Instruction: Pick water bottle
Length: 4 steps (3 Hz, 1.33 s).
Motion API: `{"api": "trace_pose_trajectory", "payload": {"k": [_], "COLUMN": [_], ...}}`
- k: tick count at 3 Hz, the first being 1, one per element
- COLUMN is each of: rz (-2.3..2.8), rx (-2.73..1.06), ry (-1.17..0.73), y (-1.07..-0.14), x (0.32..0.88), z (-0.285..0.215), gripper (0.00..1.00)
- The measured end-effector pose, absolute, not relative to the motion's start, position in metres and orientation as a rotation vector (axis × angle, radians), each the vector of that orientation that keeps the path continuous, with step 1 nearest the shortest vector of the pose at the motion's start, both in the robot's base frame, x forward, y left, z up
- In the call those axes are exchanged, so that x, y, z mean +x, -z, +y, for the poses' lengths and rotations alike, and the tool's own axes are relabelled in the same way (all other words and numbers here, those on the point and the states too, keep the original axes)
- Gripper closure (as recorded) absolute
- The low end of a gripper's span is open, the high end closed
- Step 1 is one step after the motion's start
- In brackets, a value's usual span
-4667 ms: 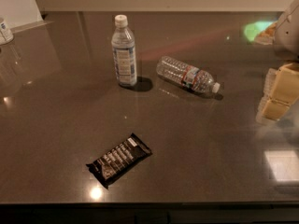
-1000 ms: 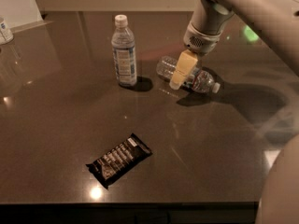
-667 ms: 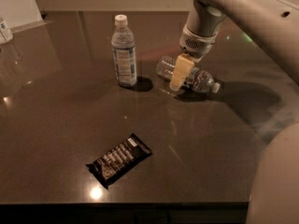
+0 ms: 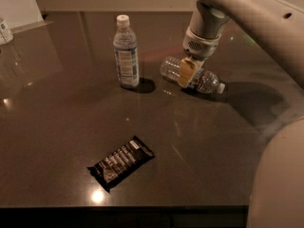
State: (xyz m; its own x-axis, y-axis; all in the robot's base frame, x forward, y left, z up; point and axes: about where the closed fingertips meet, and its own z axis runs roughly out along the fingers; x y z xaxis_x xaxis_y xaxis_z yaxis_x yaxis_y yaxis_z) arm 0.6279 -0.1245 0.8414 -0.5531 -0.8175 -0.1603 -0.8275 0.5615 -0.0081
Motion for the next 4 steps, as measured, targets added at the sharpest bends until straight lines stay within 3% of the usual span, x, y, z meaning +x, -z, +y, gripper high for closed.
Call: {"api": "trace_pose_trajectory", "payload": {"k": [1,2,4], "rz": [2.611,2.559,2.467], "rx": [-1.355,-1.315,-1.326], "ry": [-0.133,-0.12,0.02], "y": [-0.858,-0.886,-0.952], "x": [0.62,0.606,0.59], "z": [-0.131,-0.145,-0.165], "gripper": [0.87,1.0,1.0]}}
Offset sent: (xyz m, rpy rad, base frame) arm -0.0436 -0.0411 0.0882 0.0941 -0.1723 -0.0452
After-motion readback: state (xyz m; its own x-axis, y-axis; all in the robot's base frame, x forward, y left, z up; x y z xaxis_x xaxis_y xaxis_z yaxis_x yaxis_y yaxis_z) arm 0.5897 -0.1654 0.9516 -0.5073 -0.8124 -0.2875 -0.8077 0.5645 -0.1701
